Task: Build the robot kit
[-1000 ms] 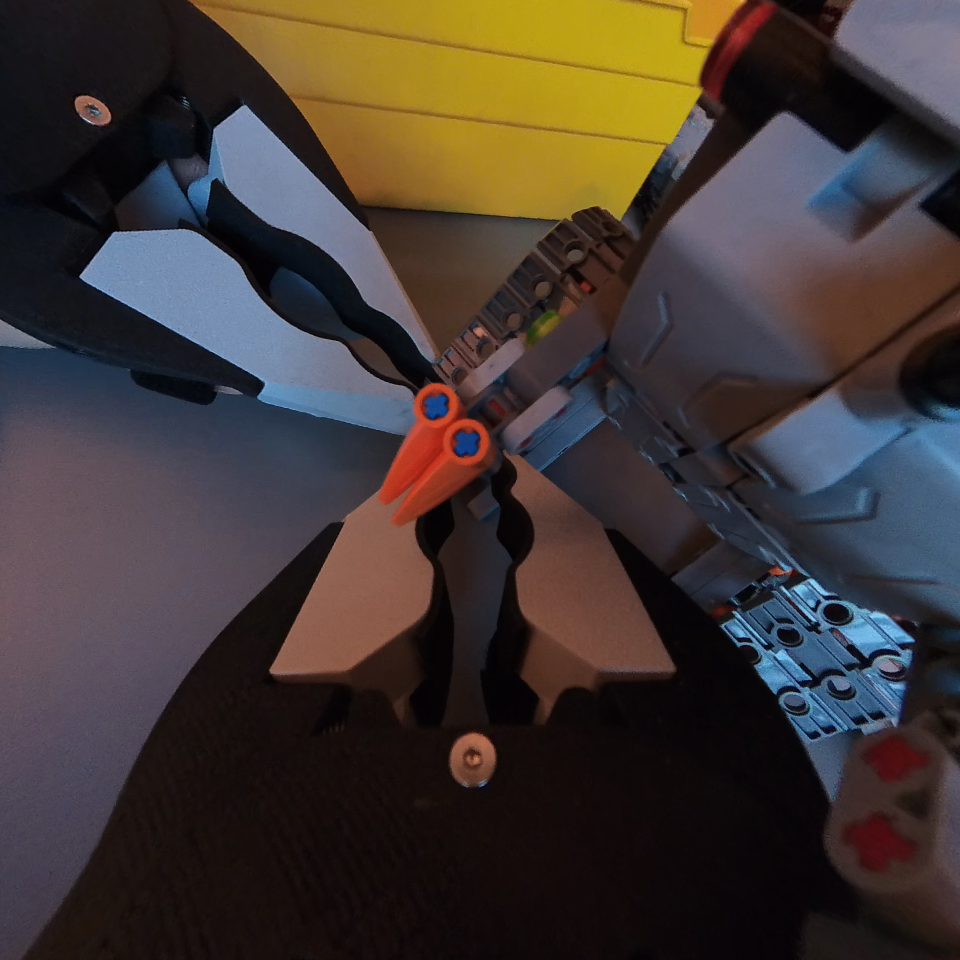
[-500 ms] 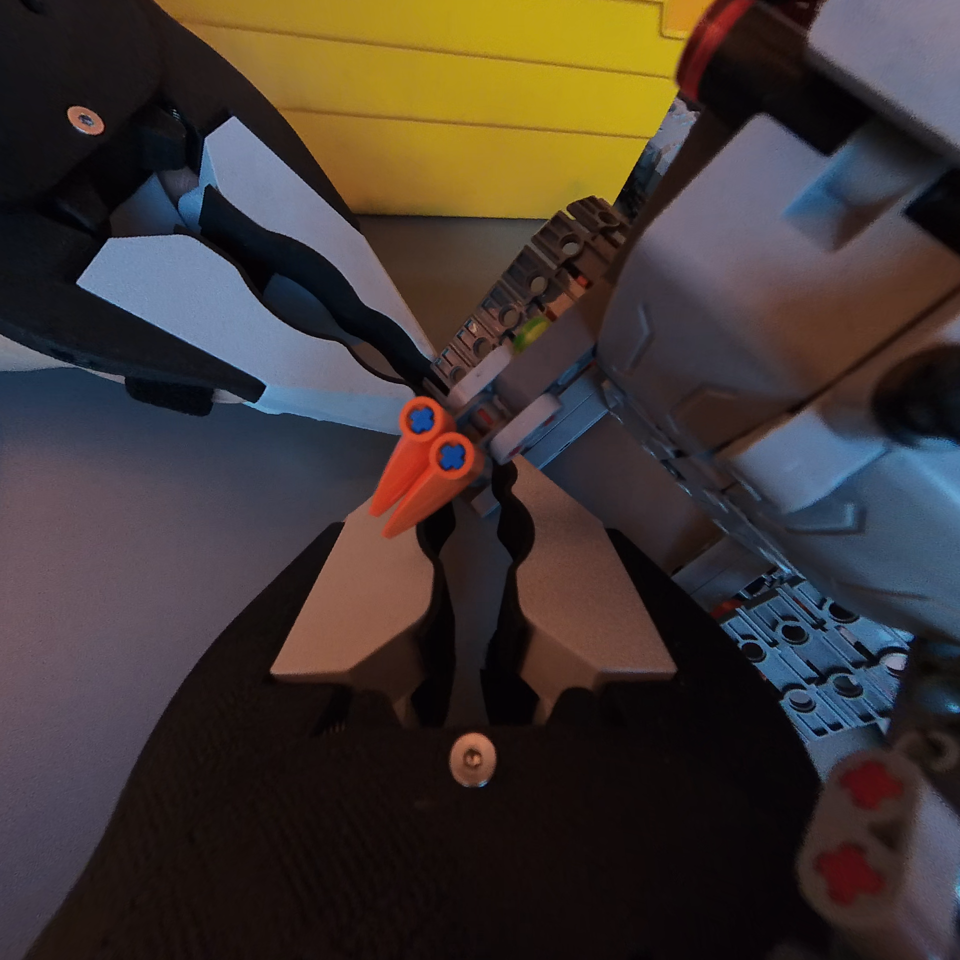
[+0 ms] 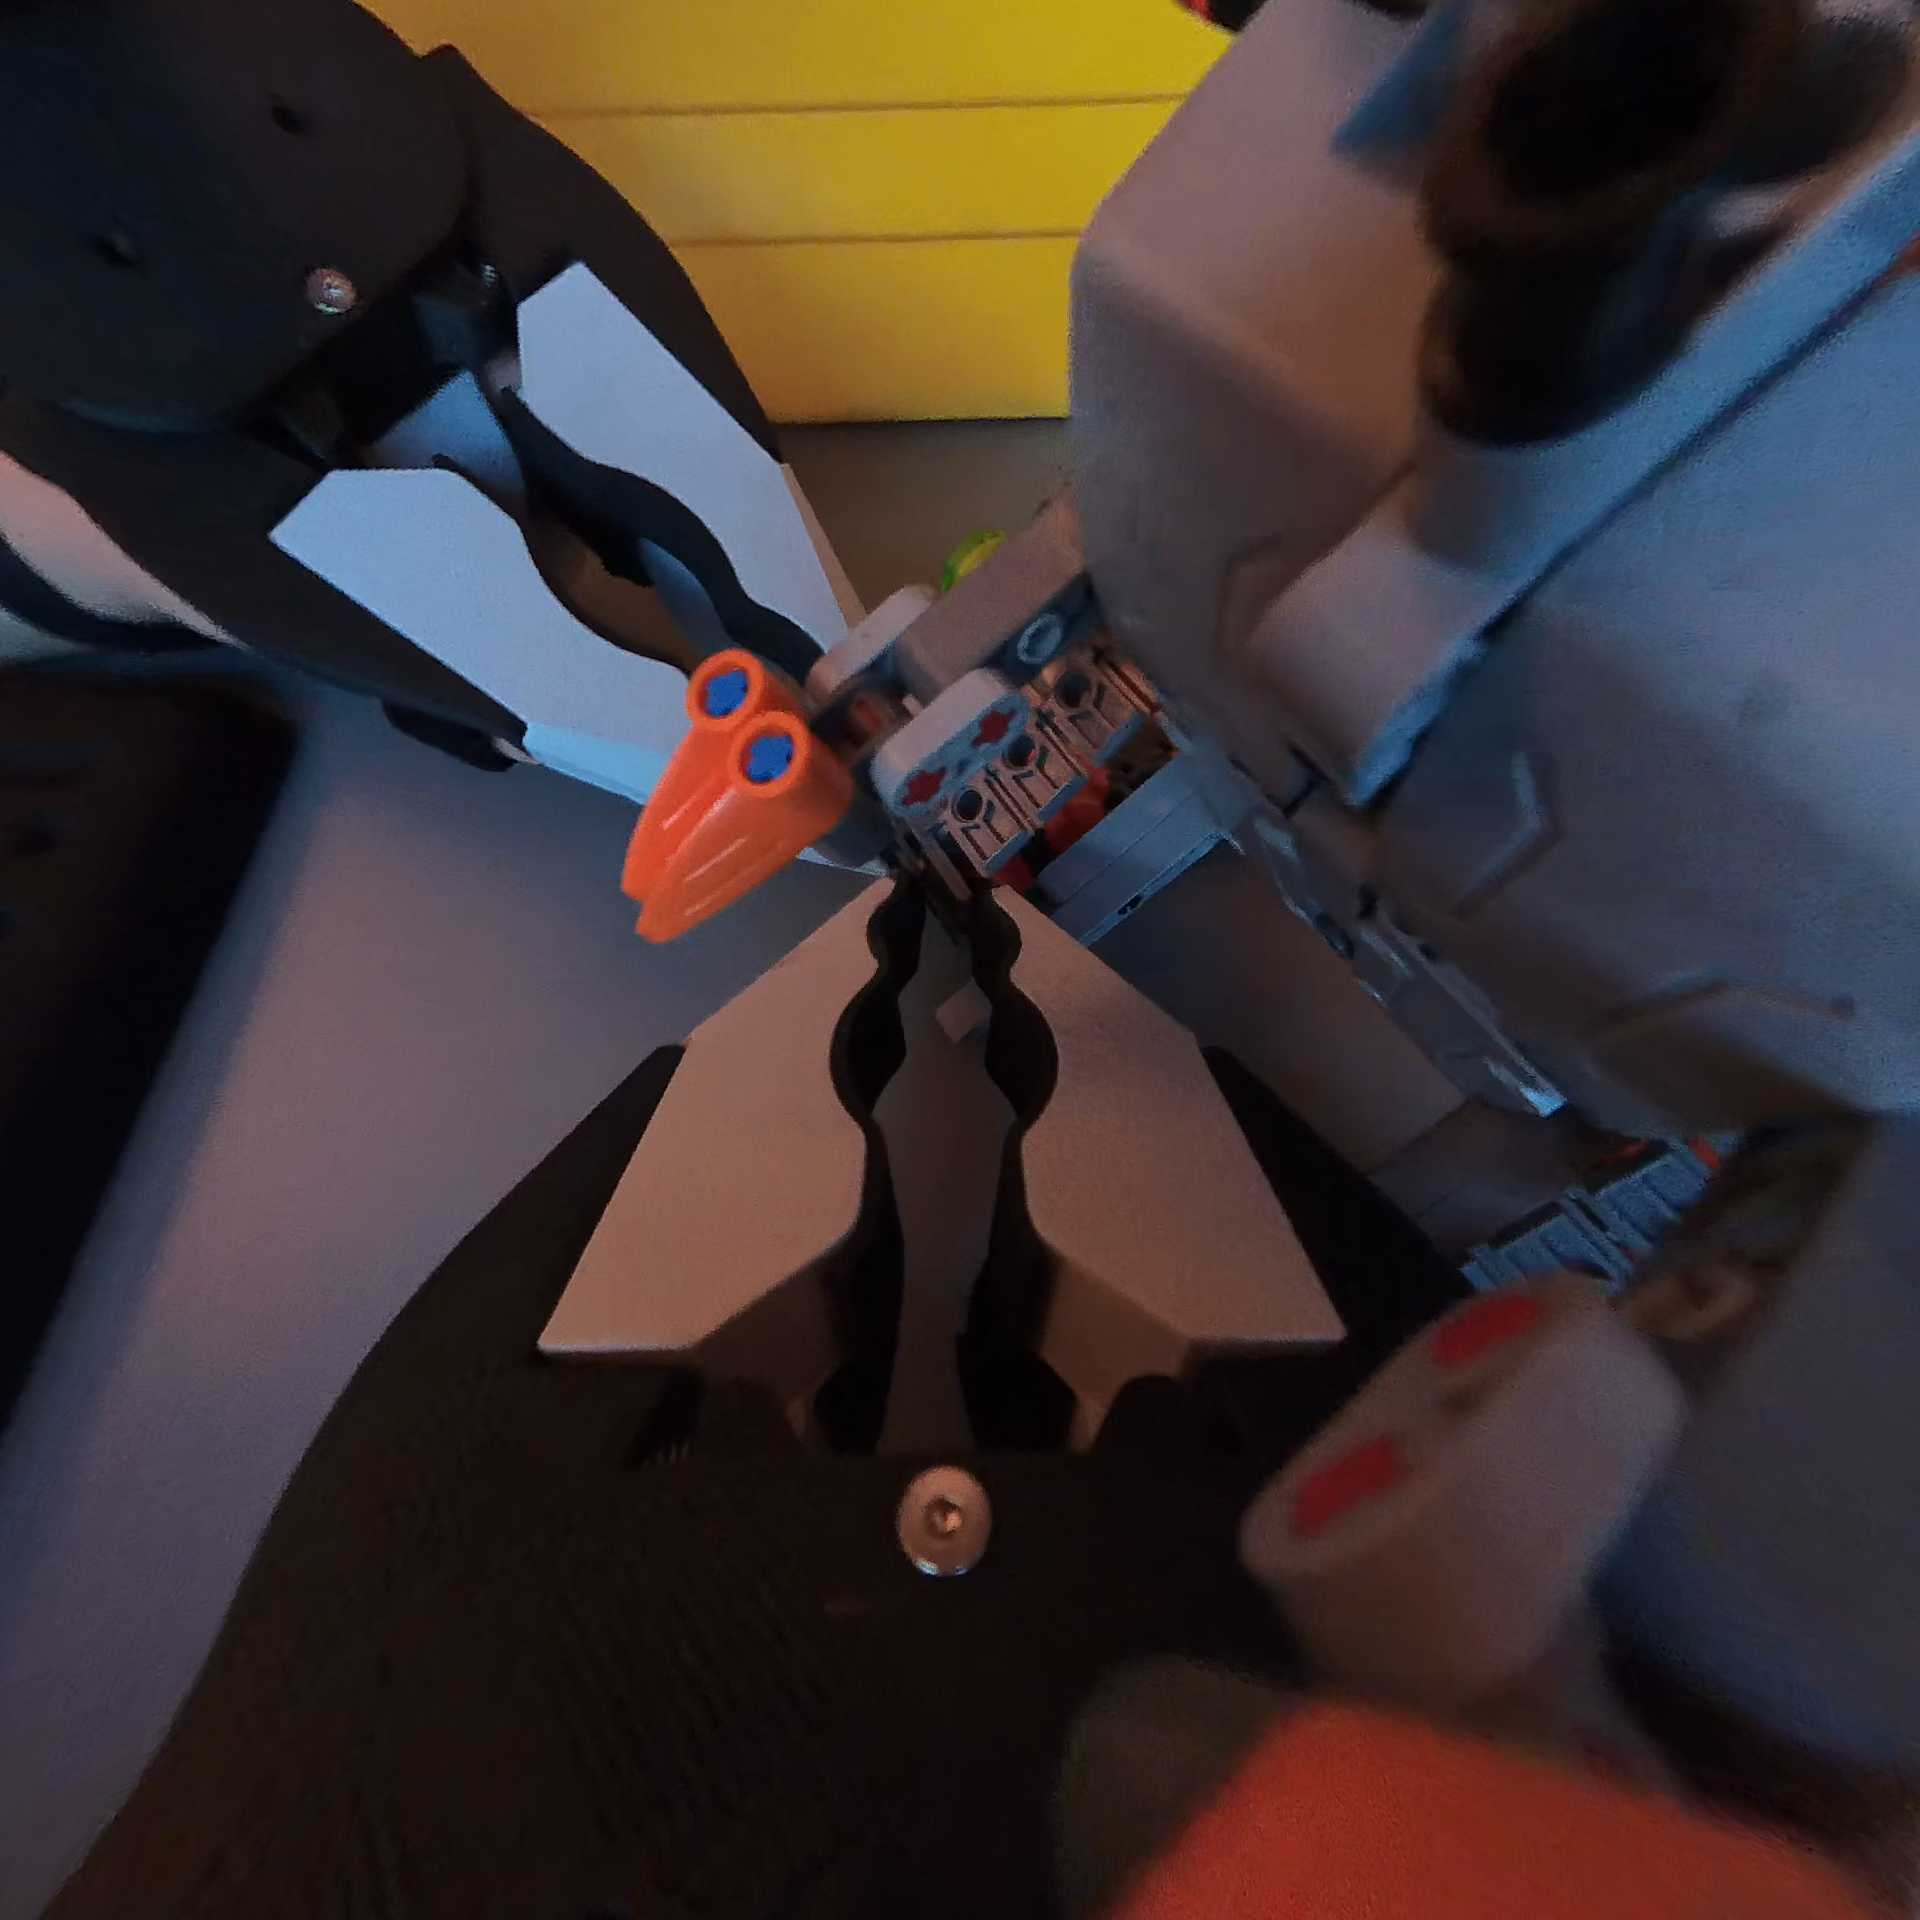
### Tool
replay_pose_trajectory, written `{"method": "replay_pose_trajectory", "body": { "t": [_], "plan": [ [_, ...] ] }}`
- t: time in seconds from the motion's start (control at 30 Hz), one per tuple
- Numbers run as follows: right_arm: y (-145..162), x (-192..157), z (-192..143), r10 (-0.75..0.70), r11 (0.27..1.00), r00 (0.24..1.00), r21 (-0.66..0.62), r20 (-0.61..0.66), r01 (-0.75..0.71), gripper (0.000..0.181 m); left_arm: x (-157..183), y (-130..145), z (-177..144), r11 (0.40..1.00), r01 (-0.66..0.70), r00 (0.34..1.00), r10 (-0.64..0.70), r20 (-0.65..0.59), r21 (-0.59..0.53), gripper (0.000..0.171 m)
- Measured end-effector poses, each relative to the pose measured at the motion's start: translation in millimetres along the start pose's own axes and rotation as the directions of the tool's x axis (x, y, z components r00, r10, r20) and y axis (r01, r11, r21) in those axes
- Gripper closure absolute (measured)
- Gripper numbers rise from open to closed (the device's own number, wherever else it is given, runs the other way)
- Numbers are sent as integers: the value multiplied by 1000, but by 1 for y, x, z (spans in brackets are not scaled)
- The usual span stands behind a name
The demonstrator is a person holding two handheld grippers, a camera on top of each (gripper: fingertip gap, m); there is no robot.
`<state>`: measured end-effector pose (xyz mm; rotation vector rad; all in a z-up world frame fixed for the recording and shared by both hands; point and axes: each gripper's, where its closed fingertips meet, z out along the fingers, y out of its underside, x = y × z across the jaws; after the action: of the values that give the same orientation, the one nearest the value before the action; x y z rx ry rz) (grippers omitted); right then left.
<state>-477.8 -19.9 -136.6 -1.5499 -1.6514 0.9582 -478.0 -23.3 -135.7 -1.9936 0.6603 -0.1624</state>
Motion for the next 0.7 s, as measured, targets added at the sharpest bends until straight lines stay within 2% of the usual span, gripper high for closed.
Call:
{"method": "replay_pose_trajectory", "body": {
  "t": [0.1,0.27,0.43,0.57,0.7],
  "plan": [
    [3,-7,-7,22,1000,998,7,62,-22,172,11,-2,-3,1000,18,998,-17,-56,12,162],
    [7,-17,-15,22,1000,997,11,67,-23,171,26,-2,-6,998,70,990,-68,-120,5,164],
    [10,-29,-27,60,998,994,32,91,-63,170,45,-6,-13,978,210,947,-205,-247,-5,167],
    [11,-37,-39,123,989,984,64,127,-132,169,58,-12,-16,971,240,929,-225,-293,14,168],
    [10,-41,-44,97,990,987,85,125,-108,169,65,-14,-19,963,268,906,-249,-342,7,168]
  ]
}}
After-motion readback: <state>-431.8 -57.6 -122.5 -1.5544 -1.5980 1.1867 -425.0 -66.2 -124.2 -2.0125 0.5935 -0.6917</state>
